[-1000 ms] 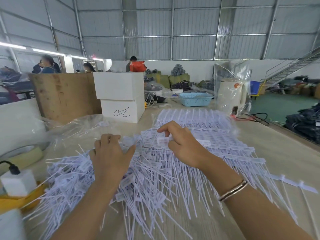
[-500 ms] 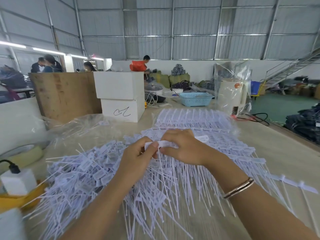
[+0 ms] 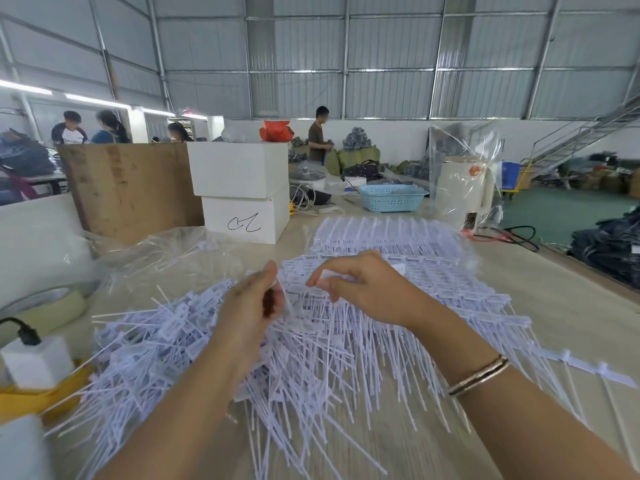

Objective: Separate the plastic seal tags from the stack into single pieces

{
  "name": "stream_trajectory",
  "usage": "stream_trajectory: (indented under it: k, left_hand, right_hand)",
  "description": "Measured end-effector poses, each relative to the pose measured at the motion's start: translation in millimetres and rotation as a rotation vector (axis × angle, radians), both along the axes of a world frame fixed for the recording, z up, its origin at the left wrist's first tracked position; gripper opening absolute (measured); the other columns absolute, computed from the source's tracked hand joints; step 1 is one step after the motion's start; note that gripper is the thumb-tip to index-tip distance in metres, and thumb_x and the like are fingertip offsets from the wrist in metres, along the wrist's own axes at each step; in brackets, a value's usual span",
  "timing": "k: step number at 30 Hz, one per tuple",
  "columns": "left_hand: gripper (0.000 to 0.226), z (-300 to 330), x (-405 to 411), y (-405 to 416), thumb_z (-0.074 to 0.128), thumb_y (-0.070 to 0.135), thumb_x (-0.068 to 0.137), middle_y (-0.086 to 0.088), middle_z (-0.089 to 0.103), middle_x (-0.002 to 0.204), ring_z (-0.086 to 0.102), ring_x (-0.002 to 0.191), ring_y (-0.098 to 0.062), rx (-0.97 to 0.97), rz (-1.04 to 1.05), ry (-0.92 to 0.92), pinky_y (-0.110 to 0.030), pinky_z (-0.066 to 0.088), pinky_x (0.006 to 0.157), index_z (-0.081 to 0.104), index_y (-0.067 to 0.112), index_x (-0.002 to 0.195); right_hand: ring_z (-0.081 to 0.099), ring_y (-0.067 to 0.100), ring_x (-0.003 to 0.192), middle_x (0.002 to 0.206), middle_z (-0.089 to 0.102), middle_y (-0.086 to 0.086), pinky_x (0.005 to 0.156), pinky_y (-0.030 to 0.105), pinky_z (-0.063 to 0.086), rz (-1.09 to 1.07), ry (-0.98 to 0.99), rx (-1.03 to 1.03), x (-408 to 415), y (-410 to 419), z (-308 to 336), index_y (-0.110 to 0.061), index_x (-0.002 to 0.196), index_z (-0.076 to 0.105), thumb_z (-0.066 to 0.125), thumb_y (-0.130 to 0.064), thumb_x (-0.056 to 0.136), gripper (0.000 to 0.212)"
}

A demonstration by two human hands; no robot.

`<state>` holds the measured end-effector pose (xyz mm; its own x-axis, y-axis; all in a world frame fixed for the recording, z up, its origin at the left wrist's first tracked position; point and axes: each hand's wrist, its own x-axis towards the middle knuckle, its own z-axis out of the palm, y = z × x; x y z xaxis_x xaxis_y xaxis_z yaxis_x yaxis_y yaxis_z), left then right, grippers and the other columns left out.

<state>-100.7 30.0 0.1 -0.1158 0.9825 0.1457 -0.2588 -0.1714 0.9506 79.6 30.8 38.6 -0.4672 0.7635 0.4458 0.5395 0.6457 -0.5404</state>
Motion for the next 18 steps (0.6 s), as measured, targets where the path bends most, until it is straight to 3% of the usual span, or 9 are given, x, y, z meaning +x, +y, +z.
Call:
stream_trajectory:
  k: [2,4,6,8,11,13,16,18]
  left_hand:
    - [0.048,-0.6,-9.3,2.1,0.052,0.033,0.096,0.002,0.049,0.05,0.044,0.046,-0.007,0.167,0.217,0.342,-0.028,0.036,0.057,0.05,0.021,0.05]
    - [0.045,-3.3,-20.5,5.2,0.05,0.04,0.094,-0.003,0.047,0.053,0.046,0.051,-0.012,0.343,0.461,0.729,-0.034,0.039,0.056,0.044,0.017,0.056]
    - [0.044,-5.5,-30.1,9.1,0.053,0.046,0.09,-0.006,0.05,0.059,0.051,0.062,-0.026,0.406,0.634,1.035,-0.04,0.042,0.059,0.045,0.012,0.062]
    - [0.042,-8.6,-35.7,12.5,0.061,0.051,0.084,-0.007,0.056,0.074,0.053,0.077,-0.032,0.342,0.722,1.221,-0.041,0.041,0.07,0.052,0.012,0.071]
    - [0.044,-13.2,-33.3,12.5,0.065,0.051,0.08,-0.012,0.056,0.095,0.051,0.093,-0.034,0.324,0.77,1.263,-0.044,0.038,0.076,0.059,0.008,0.088]
    - [0.046,-12.3,-25.0,7.9,0.061,0.053,0.085,-0.01,0.057,0.1,0.051,0.094,-0.032,0.475,0.74,1.229,-0.043,0.038,0.077,0.062,0.009,0.097]
    - [0.044,-5.4,-4.6,-4.6,0.039,0.063,0.087,0.008,0.063,0.08,0.054,0.074,-0.007,0.571,0.26,0.901,-0.025,0.04,0.067,0.063,0.026,0.087]
    - [0.037,-9.2,10.7,-10.2,0.048,0.064,0.084,0.01,0.058,0.061,0.048,0.054,-0.006,0.484,0.025,0.748,-0.019,0.035,0.054,0.059,0.03,0.075]
  right_hand:
    - [0.06,0.006,0.076,0.083,0.068,-0.001,0.074,0.025,0.04,-0.044,-0.036,0.036,1.9,2.7,0.9,-0.022,0.097,0.069,0.056,-0.033,0.094,0.017]
    - [0.057,0.01,0.085,0.098,0.063,-0.006,0.076,0.027,0.043,-0.088,-0.128,0.105,1.3,4.2,-0.2,-0.024,0.108,0.065,0.055,-0.037,0.093,0.022]
    - [0.049,-0.004,0.086,0.1,0.049,-0.023,0.075,0.02,0.039,-0.104,-0.141,0.125,-1.0,3.1,-2.1,-0.025,0.12,0.056,0.055,-0.037,0.093,0.029]
    - [0.043,-0.015,0.081,0.094,0.038,-0.029,0.069,0.014,0.033,-0.108,-0.124,0.111,-1.6,2.9,-4.9,-0.025,0.125,0.047,0.055,-0.036,0.093,0.035]
    - [0.044,-0.008,0.073,0.099,0.038,-0.017,0.066,0.022,0.033,-0.073,-0.108,0.053,-2.0,0.4,-8.6,-0.029,0.128,0.034,0.054,-0.033,0.092,0.041]
    - [0.044,0.003,0.068,0.104,0.038,-0.007,0.064,0.026,0.034,-0.026,-0.106,0.019,-3.6,-3.0,-9.6,-0.035,0.13,0.026,0.054,-0.031,0.089,0.05]
    - [0.044,0.008,0.065,0.109,0.034,-0.006,0.062,0.027,0.032,0.003,-0.141,0.003,-6.9,-5.8,-9.9,-0.045,0.132,0.017,0.049,-0.034,0.079,0.062]
    - [0.048,0.01,0.073,0.112,0.032,-0.006,0.066,0.028,0.034,0.022,-0.168,-0.022,-9.9,-6.6,-10.3,-0.048,0.132,0.015,0.048,-0.033,0.075,0.068]
